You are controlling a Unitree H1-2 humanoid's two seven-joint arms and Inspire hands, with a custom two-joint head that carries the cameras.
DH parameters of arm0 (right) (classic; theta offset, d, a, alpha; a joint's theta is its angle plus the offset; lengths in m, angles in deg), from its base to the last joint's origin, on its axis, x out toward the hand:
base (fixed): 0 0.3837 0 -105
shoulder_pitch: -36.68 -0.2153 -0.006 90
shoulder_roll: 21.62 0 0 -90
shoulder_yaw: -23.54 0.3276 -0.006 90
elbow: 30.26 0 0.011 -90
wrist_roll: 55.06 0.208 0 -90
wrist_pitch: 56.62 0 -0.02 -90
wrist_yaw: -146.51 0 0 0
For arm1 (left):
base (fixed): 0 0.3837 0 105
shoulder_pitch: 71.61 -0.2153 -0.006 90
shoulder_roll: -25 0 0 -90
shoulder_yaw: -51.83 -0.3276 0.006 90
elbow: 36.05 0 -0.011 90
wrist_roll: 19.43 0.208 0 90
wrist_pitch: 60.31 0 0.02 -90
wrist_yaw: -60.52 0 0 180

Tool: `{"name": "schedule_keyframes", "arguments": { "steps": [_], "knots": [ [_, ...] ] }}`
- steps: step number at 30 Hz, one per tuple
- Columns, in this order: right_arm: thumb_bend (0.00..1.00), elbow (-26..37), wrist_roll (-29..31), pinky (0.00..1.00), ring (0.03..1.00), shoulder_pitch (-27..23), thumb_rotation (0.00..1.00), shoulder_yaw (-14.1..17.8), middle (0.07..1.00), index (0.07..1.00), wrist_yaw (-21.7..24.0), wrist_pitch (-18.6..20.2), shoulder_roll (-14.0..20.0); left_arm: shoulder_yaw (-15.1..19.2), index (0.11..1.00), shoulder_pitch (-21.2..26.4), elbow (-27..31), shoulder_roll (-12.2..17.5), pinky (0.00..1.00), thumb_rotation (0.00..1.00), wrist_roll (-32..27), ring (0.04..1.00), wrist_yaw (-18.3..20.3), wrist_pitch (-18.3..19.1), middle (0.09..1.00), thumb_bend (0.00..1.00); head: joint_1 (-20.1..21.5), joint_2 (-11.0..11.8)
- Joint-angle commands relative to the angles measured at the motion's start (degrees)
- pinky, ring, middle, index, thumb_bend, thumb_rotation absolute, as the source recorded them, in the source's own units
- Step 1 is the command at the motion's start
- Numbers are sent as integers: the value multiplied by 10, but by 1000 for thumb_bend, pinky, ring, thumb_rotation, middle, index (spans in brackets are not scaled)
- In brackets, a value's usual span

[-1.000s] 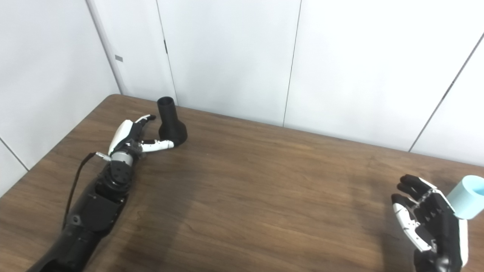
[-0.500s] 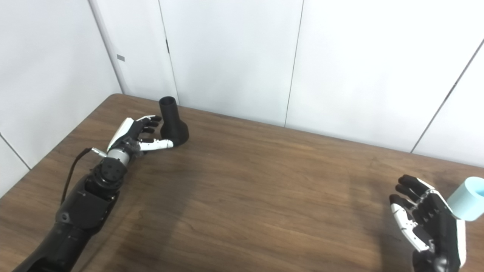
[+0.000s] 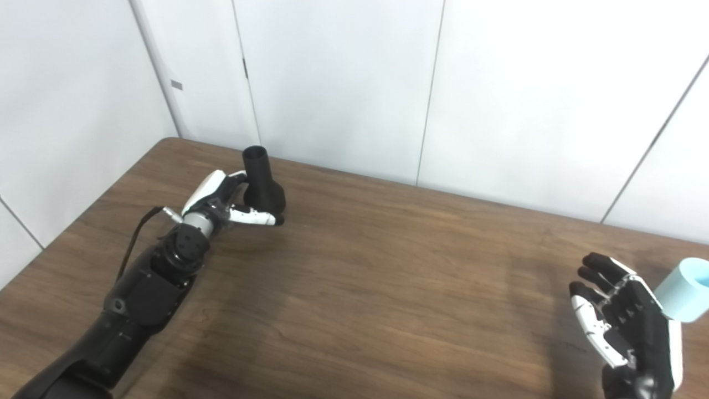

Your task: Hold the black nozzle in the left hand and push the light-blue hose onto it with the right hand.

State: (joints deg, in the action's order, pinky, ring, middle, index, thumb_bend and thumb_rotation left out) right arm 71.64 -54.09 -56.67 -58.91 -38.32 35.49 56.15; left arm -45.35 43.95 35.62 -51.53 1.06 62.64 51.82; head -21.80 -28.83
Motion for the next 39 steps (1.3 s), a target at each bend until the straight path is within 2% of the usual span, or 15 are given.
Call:
{"name": "schedule_keyframes", "arguments": {
  "steps": [1,7,14,18,24,30,38,39],
  "knots": [
    [69,22,-1,624,725,-10,0,1,729,685,-3,-8,-1,-20,858,-19,-34,-2,1000,241,10,959,21,12,899,1000,1,0],
    [55,26,-8,604,708,-9,0,0,713,670,-7,-12,-4,-42,825,-10,-58,-2,1000,215,47,926,12,-5,880,1000,4,-2],
    [45,35,-9,602,714,-6,0,-2,721,681,-4,-5,-2,-46,813,-4,-87,-11,1000,168,71,906,-10,-10,861,1000,7,-6],
    [50,34,-8,602,715,-6,0,-1,722,681,-6,-7,-2,-56,785,-4,-99,-10,1000,91,95,870,-25,-13,815,999,6,-6],
    [54,34,-10,596,711,-7,0,-2,720,677,-6,-8,-3,-67,673,-7,-121,-10,1000,12,131,805,-74,-25,698,948,6,-6],
    [60,35,-7,623,725,-8,0,-2,731,692,-6,-1,-5,-70,624,-13,-140,-9,1000,34,139,755,-109,-57,629,937,10,-6],
    [43,33,-10,601,709,-7,0,-2,717,679,-6,-8,-3,-88,564,-22,-153,-2,1000,1,161,703,-129,-96,559,898,14,-11],
    [44,35,-6,608,714,-7,0,-2,720,681,-5,-6,-4,-91,509,-23,-155,-1,1000,40,165,687,-132,-102,544,621,15,-12]
  ]
}}
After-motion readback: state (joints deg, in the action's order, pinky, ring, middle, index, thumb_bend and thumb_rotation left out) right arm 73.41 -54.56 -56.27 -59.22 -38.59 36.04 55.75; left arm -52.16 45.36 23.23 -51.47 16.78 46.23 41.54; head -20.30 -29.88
